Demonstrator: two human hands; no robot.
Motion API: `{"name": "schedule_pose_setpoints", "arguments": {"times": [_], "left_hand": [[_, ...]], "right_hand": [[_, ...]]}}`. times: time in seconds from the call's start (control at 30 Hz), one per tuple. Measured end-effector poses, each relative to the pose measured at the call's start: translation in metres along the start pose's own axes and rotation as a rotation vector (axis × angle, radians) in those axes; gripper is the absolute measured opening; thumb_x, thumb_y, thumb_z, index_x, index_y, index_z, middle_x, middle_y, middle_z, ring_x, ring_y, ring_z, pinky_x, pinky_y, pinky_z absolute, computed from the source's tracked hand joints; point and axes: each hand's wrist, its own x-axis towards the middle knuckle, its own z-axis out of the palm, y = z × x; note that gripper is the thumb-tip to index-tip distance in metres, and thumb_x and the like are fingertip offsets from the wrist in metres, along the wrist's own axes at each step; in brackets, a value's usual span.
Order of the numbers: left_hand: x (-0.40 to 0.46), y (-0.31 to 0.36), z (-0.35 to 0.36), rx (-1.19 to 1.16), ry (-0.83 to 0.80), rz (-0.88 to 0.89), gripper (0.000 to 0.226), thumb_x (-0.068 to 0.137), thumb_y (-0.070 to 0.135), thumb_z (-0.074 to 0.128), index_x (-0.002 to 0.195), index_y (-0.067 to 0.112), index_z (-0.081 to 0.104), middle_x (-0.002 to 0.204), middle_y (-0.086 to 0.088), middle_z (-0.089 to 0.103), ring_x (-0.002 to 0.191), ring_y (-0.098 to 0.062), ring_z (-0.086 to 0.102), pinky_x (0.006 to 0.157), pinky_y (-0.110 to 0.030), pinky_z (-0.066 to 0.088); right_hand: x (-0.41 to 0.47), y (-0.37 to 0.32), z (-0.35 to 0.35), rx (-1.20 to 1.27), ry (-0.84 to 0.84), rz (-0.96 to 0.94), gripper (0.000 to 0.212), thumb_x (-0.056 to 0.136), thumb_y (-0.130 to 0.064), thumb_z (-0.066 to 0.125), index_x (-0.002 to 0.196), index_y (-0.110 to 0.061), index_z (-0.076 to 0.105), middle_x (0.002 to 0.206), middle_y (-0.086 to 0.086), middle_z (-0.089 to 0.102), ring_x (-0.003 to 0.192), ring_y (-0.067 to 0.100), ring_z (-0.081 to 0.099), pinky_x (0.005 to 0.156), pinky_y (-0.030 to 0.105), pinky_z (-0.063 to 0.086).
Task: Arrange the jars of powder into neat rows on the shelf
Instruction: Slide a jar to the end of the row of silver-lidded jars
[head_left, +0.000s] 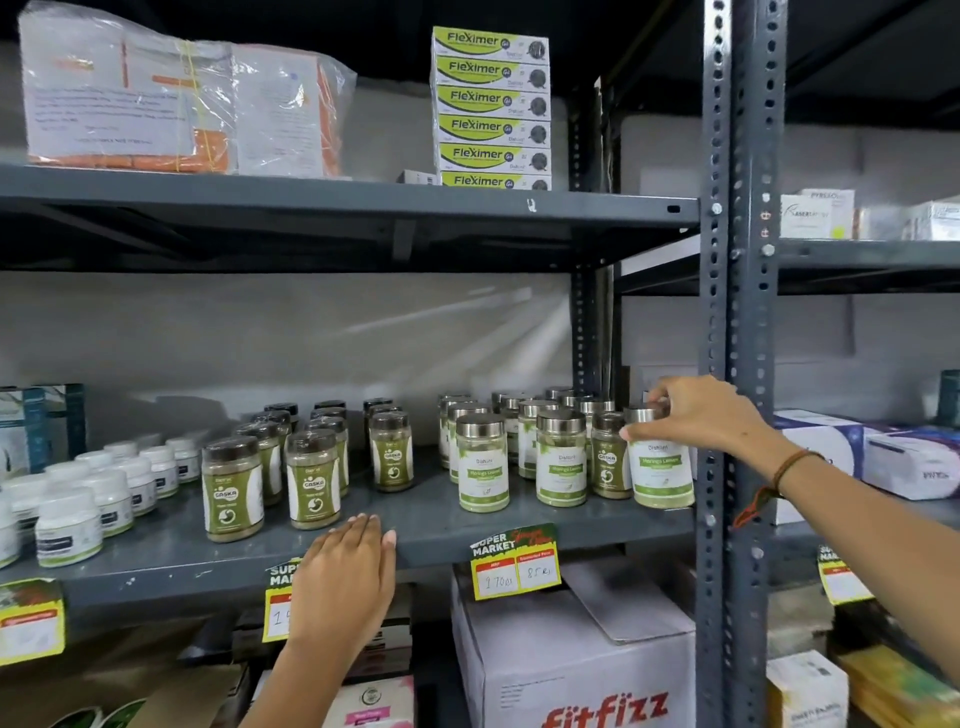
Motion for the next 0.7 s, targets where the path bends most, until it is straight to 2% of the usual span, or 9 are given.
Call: {"name": "schedule_pose_setpoints", "arguments": {"times": [0.13,0.4,0.6,0.7], "left_hand": [[0.000,0.000,-0.001,-0.002,-0.004,-0.002,0.053,0.093,0.039,0.031,0.104,0.006,0.071,0.103,-0.011,0.072,0.098,-0.024,0.067,0.086,-0.038,0.051],[0.000,0.000,-0.003,-0.004,-0.014,-0.005,0.052,0.093,0.039,0.032,0.105,0.006,0.071,0.104,-0.010,0.072,0.098,-0.024,0.066,0.086,-0.038,0.051],[-0.001,0.001,-0.004,0.000,-0.013,-0.001,0.052,0.093,0.038,0.032,0.105,0.005,0.070,0.105,-0.012,0.071,0.099,-0.026,0.066,0.086,-0.040,0.051],[-0.001,0.002,-0.004,-0.006,-0.008,-0.005,0.052,0.093,0.038,0.032,0.105,0.004,0.070,0.105,-0.013,0.071,0.099,-0.026,0.066,0.086,-0.041,0.051]], "right_hand": [[0.008,0.006,0.012,-0.108,-0.018,0.037,0.081,0.053,-0.085,0.059,0.105,-0.024,0.064,0.091,-0.006,0.068,0.089,0.020,0.064,0.074,0.036,0.053],[0.017,0.009,0.019,-0.246,-0.009,0.078,0.070,0.063,-0.080,0.062,0.092,-0.017,0.065,0.077,-0.002,0.065,0.077,0.022,0.061,0.064,0.033,0.045],[0.014,0.003,0.015,-0.308,-0.058,0.102,0.070,0.064,-0.085,0.056,0.089,-0.020,0.059,0.082,0.000,0.065,0.082,0.024,0.060,0.068,0.035,0.044],[0.013,0.002,0.014,-0.337,-0.068,0.088,0.079,0.062,-0.089,0.053,0.098,-0.020,0.062,0.089,0.001,0.066,0.090,0.026,0.063,0.069,0.036,0.044]]}}
